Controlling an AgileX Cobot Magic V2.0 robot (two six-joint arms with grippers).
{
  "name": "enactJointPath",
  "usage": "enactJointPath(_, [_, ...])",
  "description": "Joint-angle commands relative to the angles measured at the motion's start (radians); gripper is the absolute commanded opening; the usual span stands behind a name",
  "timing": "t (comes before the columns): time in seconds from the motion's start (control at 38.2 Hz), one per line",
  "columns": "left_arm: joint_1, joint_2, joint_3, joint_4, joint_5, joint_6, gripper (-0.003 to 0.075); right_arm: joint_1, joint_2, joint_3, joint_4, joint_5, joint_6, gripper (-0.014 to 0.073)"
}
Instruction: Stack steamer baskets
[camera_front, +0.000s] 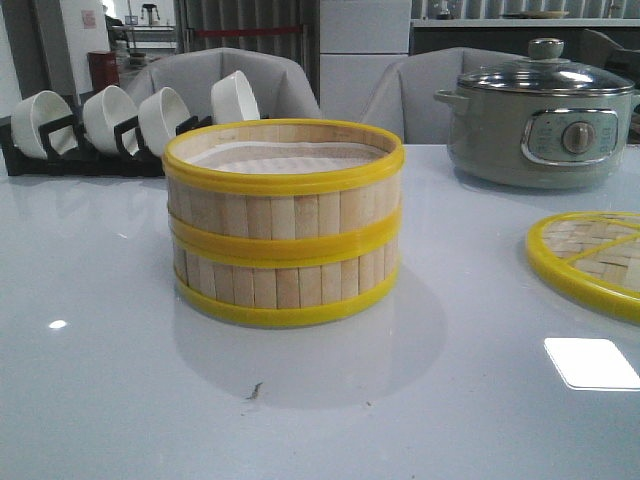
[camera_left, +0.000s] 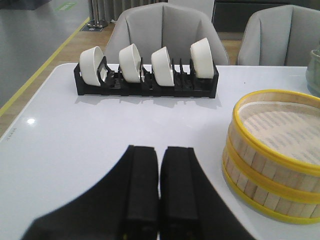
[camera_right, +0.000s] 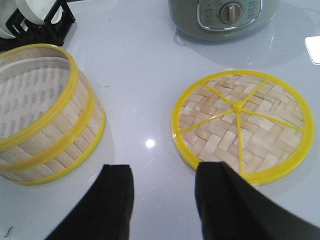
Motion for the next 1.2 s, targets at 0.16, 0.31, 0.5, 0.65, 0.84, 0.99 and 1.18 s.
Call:
enactJointPath(0.16, [-0.002,0.004,-0.028,0.001,-0.084,-0.01,0.0095,0.001,0.002,-0.024,0.012,-0.038,-0.012,0.0412])
enactJointPath(0.31, [-0.002,0.004,-0.028,0.001,-0.084,-0.01,0.0095,0.001,0.002,-0.024,0.012,-0.041,-0.012,0.0412])
enactJointPath(0.5, [-0.002,0.004,-0.028,0.001,-0.084,-0.01,0.0095,0.001,0.038,-0.024,0.011,-0.106,-0.012,0.0412])
enactJointPath(0.65, [-0.002,0.004,-0.028,0.001,-0.084,-0.01,0.0095,0.0,0.188,-0.039,0.012,-0.09,-0.012,0.0412])
enactJointPath(0.84, [-0.002,0.004,-0.028,0.001,-0.084,-0.01,0.0095,-0.002,0.448,-0.131,-0.02,-0.094,-0.012,0.0412])
enactJointPath(0.99, [-0.002,0.004,-0.028,0.001,-0.084,-0.01,0.0095,-0.002,0.632,-0.268,-0.132,-0.093,-0.012,0.0412])
enactJointPath(1.18, [-0.002,0.004,-0.028,0.001,-0.084,-0.01,0.0095,-0.023,0.777,-0.413,-0.161,-0.032,-0.012,0.0412])
